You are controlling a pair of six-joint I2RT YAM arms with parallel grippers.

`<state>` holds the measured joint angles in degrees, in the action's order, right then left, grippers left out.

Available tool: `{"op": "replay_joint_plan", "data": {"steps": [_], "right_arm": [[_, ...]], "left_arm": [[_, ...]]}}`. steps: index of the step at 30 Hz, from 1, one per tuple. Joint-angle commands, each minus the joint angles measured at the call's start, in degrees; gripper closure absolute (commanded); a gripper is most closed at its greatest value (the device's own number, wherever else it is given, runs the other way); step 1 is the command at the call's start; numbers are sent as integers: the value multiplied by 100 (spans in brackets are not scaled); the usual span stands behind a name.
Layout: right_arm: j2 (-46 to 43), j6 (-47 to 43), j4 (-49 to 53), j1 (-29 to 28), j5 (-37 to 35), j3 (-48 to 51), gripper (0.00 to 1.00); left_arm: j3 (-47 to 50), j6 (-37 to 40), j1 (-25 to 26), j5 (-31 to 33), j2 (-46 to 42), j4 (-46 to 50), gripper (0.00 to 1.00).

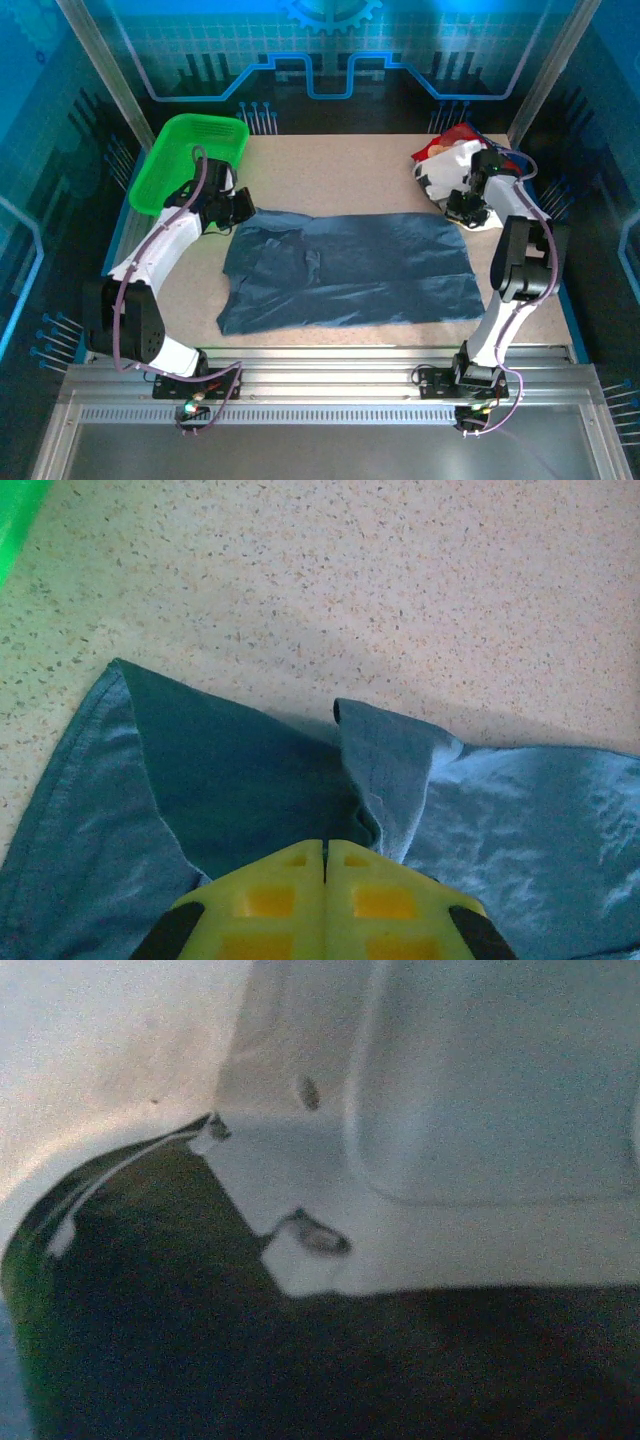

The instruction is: Fold and stack the t-shirts

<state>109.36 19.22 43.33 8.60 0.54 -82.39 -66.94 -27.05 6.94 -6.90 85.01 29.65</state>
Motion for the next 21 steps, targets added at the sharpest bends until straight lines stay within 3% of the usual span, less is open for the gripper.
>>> {"op": "replay_joint_plan", "data": {"steps": [1,6,12,16,21], "right_arm": [[404,-64,67,62,100,-163,78],[193,-140,232,80,369,-387,43],[-629,-386,585,207,446,-744,20],[-589,-740,659,303,-139,-1310,13],[125,-1278,612,392,-846,-2217,12]], "left_arm": [[58,-14,-61,-154,-24,-35,100],[111,-3,-72,-128,-126,44,100],[34,11,-66,-128,-408,173,100],[15,-31,-70,-169,-574,146,100],[-98,10,-70,-279,-837,197,100]]}}
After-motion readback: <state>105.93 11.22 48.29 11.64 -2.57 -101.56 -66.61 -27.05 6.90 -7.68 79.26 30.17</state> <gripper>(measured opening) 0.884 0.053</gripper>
